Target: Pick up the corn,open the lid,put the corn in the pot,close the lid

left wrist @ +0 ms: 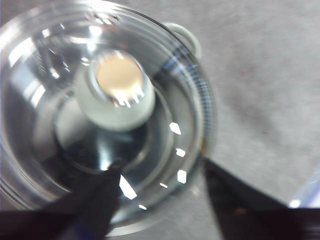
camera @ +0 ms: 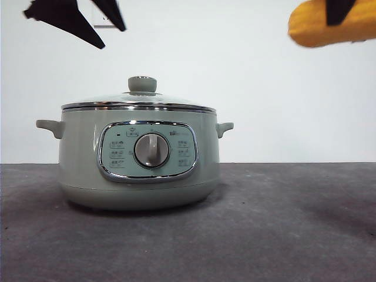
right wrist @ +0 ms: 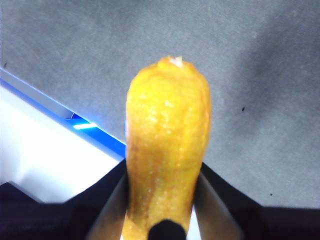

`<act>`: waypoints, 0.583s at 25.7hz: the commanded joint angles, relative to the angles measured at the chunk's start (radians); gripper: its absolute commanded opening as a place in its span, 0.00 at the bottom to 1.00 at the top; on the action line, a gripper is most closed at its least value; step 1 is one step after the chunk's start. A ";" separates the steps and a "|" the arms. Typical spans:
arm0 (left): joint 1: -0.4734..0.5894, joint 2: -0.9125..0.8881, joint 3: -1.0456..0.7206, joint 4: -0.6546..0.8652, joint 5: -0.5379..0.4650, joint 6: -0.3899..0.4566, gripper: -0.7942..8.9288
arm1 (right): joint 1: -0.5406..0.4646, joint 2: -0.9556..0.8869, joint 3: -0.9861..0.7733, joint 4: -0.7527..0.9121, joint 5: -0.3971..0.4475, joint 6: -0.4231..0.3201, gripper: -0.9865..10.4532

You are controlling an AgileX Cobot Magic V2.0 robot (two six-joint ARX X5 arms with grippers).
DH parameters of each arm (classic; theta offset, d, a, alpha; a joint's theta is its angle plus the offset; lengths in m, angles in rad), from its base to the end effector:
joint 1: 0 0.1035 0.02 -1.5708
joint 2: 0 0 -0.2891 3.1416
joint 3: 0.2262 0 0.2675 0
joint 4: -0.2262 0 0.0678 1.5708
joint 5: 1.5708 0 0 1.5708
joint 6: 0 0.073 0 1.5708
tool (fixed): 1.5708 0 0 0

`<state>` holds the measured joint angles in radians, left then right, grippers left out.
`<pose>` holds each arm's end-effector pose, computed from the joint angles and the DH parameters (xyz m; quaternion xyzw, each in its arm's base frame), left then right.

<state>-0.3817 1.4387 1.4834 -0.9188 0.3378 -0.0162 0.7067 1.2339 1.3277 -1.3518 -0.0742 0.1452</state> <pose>0.2948 -0.1444 0.3568 0.0024 0.4257 -0.3155 0.8481 0.1650 0.1480 0.3267 -0.1282 0.5800 0.2664 0.7591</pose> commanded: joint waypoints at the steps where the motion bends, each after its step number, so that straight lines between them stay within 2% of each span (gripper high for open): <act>1: -0.014 0.091 0.123 -0.066 -0.047 0.047 0.77 | 0.000 -0.017 -0.001 -0.022 0.004 0.012 0.08; 3: -0.028 0.152 0.206 -0.102 -0.078 0.071 0.83 | 0.000 -0.029 -0.001 -0.023 0.004 0.013 0.08; 8: -0.057 0.254 0.343 -0.124 -0.138 0.093 0.83 | 0.000 -0.034 -0.001 -0.024 0.004 0.013 0.08; 12: -0.080 0.311 0.390 -0.127 -0.207 0.107 0.83 | 0.000 -0.034 -0.001 -0.024 0.004 0.013 0.08; 15: -0.085 0.340 0.391 -0.122 -0.220 0.110 0.83 | 0.000 -0.034 -0.001 -0.024 0.004 0.014 0.08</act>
<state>-0.4644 1.7630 1.8774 -1.0401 0.1211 0.0792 0.7067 1.1999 1.3277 -1.3537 -0.0742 0.1497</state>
